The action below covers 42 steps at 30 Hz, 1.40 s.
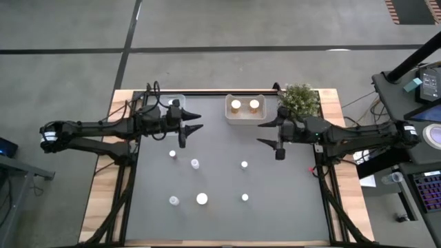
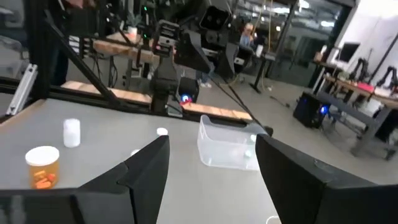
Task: Pick and place medicine bottles into bin by pill shape (circle, oval)
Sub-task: Put the orange capsule bottle into the gray bin
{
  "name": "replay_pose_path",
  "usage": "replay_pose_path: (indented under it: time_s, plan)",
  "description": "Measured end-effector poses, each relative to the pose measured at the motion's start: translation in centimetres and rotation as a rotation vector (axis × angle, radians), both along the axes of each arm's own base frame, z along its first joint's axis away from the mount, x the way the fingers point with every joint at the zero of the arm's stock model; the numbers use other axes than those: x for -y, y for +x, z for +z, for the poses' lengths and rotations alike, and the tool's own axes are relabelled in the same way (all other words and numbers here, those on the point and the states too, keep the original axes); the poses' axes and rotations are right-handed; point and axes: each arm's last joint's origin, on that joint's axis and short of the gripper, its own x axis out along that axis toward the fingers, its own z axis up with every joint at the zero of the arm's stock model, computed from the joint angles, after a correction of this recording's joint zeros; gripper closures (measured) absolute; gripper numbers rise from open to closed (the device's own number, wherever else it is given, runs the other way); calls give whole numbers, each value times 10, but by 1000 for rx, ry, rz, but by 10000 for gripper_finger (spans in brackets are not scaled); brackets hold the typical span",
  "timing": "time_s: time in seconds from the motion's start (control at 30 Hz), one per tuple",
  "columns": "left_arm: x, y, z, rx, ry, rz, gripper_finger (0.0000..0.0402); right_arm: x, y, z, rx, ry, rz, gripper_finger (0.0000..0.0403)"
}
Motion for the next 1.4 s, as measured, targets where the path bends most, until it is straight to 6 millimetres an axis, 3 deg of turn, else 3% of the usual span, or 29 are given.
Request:
replay_pose_path:
  time_s: [0.87, 1.4]
  plan:
    - [18, 7, 17, 205, -22, -82, 226, -5, -52, -4, 232, -58, 103, 170]
    - [30, 72, 10, 172, -112, -149, 226, -7, -65, 0, 256, -94, 125, 170]
